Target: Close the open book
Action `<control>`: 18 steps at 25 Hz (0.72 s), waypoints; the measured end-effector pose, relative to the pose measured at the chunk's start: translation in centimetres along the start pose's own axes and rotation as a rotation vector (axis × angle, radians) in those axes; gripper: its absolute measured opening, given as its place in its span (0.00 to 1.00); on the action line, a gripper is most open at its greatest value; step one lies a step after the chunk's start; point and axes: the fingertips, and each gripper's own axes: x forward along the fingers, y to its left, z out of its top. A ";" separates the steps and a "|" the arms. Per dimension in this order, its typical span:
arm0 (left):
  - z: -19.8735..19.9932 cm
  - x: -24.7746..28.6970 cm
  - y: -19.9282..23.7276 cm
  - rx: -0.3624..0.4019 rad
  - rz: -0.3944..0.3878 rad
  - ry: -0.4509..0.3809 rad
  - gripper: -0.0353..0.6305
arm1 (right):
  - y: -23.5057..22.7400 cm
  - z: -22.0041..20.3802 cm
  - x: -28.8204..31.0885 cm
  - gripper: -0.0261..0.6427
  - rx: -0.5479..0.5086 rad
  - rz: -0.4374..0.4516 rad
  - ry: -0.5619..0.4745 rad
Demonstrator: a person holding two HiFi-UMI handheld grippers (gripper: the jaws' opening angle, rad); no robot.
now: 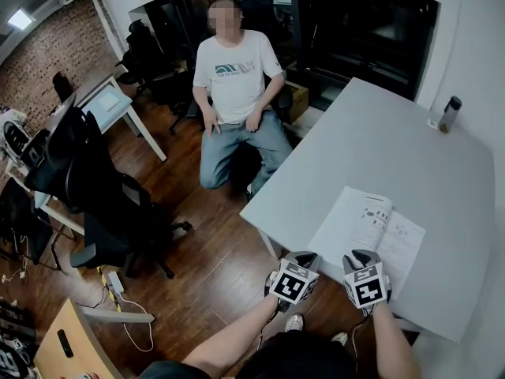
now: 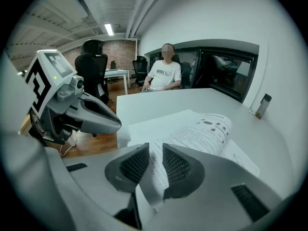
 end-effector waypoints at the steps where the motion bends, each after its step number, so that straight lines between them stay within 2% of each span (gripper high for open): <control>1: 0.1 0.4 -0.3 0.003 -0.010 0.002 0.06 | -0.3 -0.1 -0.2 0.15 -0.001 -0.016 -0.003; 2: 0.2 0.8 -0.6 0.006 -0.020 0.003 0.06 | -0.5 -0.1 -0.5 0.10 0.002 -0.028 -0.009; 4: 0.3 1.7 -1.4 0.014 -0.041 0.005 0.06 | -0.8 0.0 -1.3 0.08 0.016 -0.035 -0.023; 11: -0.2 3.6 -4.0 0.034 -0.093 0.034 0.06 | -2.0 -1.2 -3.0 0.08 0.049 -0.054 -0.051; 18: -0.8 4.4 -5.5 0.043 -0.095 0.054 0.06 | -3.2 -3.0 -4.6 0.08 0.080 -0.077 -0.047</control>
